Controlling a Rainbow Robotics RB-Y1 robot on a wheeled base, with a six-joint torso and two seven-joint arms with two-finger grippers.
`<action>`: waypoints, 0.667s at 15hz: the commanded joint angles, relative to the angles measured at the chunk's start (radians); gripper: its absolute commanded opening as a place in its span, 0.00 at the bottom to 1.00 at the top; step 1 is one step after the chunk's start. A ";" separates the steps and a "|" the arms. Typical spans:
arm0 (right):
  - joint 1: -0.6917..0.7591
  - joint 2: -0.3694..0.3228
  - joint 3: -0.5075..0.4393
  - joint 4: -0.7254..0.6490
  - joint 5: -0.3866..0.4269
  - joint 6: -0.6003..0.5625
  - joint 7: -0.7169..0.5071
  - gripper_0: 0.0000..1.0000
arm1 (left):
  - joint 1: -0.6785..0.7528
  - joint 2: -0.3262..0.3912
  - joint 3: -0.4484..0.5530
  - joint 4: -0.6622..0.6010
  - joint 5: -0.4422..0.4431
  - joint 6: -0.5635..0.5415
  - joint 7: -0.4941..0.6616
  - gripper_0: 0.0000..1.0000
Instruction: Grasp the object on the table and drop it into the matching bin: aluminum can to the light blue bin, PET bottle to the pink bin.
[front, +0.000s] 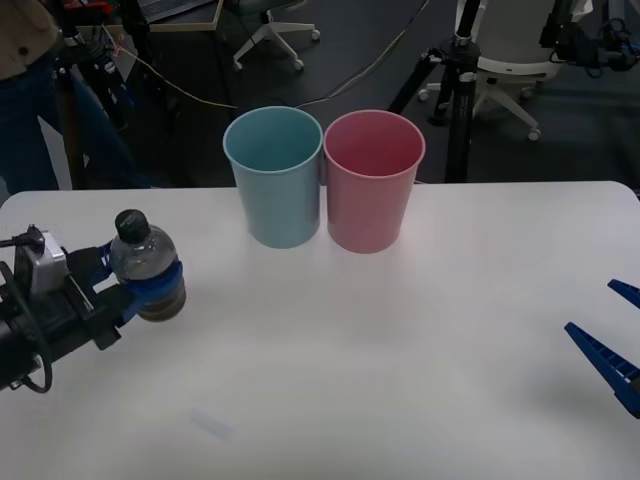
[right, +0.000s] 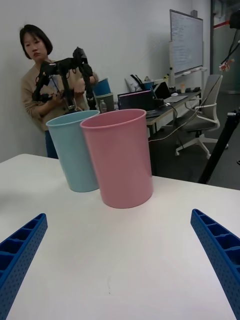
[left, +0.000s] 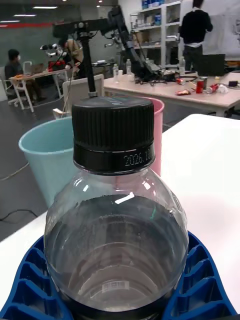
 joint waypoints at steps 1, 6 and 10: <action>0.000 0.000 0.000 0.000 0.000 0.000 0.000 1.00 | -0.039 0.062 -0.031 -0.015 0.057 0.008 0.023 0.00; 0.000 0.000 0.000 0.000 0.000 0.000 0.000 1.00 | -0.194 0.196 -0.140 -0.026 0.181 0.120 0.062 0.00; 0.000 0.000 0.000 0.000 0.000 0.000 0.000 1.00 | -0.306 0.251 -0.236 -0.044 0.239 0.223 0.118 0.00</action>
